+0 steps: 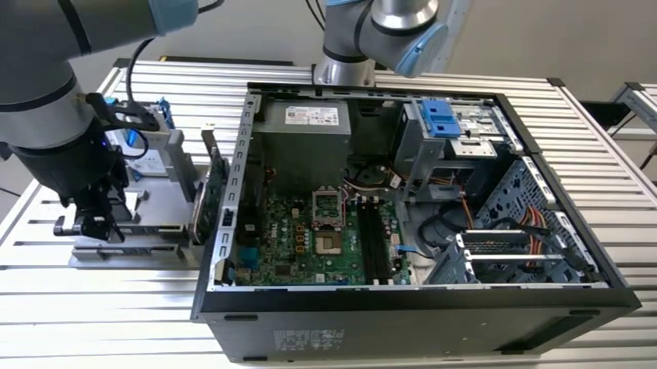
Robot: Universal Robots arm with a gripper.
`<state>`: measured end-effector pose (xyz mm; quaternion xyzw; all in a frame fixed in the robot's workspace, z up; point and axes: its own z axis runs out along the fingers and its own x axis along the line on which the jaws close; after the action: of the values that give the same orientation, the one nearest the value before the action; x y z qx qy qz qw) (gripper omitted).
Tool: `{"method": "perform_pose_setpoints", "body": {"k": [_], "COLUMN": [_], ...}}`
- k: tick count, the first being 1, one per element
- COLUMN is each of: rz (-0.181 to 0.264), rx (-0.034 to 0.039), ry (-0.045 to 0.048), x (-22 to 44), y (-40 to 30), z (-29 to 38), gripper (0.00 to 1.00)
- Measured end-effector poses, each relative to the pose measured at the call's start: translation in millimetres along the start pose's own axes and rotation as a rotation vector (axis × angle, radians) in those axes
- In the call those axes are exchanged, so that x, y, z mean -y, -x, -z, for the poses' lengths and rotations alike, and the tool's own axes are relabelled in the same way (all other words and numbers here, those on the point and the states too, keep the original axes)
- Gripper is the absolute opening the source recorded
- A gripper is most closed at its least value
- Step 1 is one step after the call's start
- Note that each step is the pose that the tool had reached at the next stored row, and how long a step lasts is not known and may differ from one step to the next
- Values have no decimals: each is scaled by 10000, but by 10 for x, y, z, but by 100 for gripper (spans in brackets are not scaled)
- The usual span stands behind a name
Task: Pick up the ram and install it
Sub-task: 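Pick up the ram and move it above insertion slot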
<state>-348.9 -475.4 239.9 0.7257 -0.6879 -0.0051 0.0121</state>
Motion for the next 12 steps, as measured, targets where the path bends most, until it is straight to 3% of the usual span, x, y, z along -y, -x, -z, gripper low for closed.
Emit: {"method": "perform_pose_setpoints", "body": {"k": [12], "rz": [0], "rx": [3], "ry": [44], "x": [5], "y": [-13], "z": [-121], "gripper": [100]}}
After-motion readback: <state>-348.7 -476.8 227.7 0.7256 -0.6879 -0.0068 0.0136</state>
